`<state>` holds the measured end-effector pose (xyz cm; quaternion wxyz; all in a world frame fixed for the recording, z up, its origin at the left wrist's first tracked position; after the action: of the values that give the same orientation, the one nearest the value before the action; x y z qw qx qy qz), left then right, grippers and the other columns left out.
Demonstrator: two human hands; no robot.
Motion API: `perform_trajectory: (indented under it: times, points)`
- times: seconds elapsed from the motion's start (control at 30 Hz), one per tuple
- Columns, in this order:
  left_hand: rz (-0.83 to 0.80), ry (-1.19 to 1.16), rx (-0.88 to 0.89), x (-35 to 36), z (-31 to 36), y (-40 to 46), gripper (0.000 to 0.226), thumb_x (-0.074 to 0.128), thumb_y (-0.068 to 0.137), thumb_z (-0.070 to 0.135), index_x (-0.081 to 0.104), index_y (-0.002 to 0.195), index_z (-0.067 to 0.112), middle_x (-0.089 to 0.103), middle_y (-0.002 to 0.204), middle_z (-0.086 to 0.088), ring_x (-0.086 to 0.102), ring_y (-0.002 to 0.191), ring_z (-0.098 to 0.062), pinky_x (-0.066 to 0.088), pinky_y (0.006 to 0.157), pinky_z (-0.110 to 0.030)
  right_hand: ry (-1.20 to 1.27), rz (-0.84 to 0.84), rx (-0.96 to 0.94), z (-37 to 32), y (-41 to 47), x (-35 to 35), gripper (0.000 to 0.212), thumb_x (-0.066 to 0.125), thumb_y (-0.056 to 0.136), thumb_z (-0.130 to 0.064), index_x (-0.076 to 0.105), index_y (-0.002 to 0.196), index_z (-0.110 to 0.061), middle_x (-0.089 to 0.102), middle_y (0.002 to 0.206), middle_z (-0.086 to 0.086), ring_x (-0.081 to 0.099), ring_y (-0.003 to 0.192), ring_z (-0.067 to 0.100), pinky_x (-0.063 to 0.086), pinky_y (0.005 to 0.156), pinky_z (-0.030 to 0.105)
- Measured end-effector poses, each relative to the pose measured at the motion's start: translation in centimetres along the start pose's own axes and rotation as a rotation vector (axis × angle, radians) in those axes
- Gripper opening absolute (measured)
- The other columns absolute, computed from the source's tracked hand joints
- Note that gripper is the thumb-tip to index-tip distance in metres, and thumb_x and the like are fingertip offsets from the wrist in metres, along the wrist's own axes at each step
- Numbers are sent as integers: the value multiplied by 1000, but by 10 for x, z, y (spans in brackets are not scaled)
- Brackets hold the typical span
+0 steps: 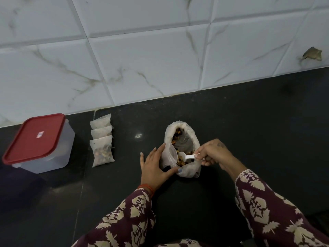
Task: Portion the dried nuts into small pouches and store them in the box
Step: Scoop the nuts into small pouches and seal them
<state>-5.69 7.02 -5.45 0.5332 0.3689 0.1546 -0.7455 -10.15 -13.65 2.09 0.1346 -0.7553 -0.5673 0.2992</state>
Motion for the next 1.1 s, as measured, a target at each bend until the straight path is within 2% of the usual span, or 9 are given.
perform_trajectory:
  times: [0.13, 0.37, 0.63, 0.77, 0.9, 1.0, 1.1]
  points:
    - [-2, 0, 1, 0, 0, 0, 97, 53, 60, 80, 29, 143, 37, 42, 144, 11, 27, 140, -9, -13, 116, -39, 136, 8, 89, 11, 2, 9, 9, 68, 77, 4, 73, 84, -1, 71, 72, 13, 61, 50, 13, 48, 43, 17]
    - [-6, 15, -1, 0, 1, 0, 100, 51, 58, 82, 29, 144, 36, 40, 145, 12, 26, 140, -8, -14, 116, -39, 382, 21, 227, 24, 4, 23, 6, 69, 78, 1, 71, 80, -4, 69, 70, 8, 60, 46, 8, 46, 40, 15]
    - [5, -33, -5, -1, 1, -1, 99, 55, 57, 79, 32, 143, 35, 43, 142, 14, 31, 138, -7, -12, 117, -40, 609, 98, 256, 26, 2, 38, 3, 70, 76, 2, 68, 78, 1, 67, 69, 11, 58, 38, 7, 44, 36, 13]
    - [5, -118, -24, -2, -1, -1, 91, 57, 60, 77, 34, 140, 39, 47, 136, 18, 37, 132, -3, -13, 117, -38, 676, 86, 249, 28, -1, 38, 4, 68, 78, 3, 68, 82, 1, 67, 72, 12, 60, 38, 7, 45, 37, 13]
    - [-12, -175, -43, -5, -2, 2, 81, 55, 62, 78, 38, 134, 43, 48, 131, 24, 42, 125, 2, -9, 118, -45, 722, 75, 249, 30, -4, 36, 5, 69, 78, 2, 69, 83, 1, 69, 61, 8, 62, 45, 9, 46, 38, 14]
    - [-21, -220, -62, -8, 0, 4, 80, 58, 62, 75, 44, 132, 40, 52, 129, 22, 43, 122, 4, -6, 118, -47, 734, 76, 245, 32, -5, 33, 6, 70, 78, 0, 70, 84, -1, 70, 66, 7, 62, 57, 10, 47, 40, 14]
    - [-37, -229, -79, -13, 4, 5, 80, 62, 61, 72, 46, 132, 37, 52, 129, 21, 43, 121, 3, -3, 118, -50, 731, 88, 224, 32, -8, 26, 8, 70, 78, -2, 71, 85, -4, 70, 60, 1, 60, 58, 7, 43, 38, 12]
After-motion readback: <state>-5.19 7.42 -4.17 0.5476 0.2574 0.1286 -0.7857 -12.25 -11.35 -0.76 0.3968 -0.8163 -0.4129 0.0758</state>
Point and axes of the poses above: each hand's wrist, its own y-axis towards the middle knuckle, its own x-axis out of the palm, z = x × y, the point moved 2 cm from there along y, towards the middle knuckle
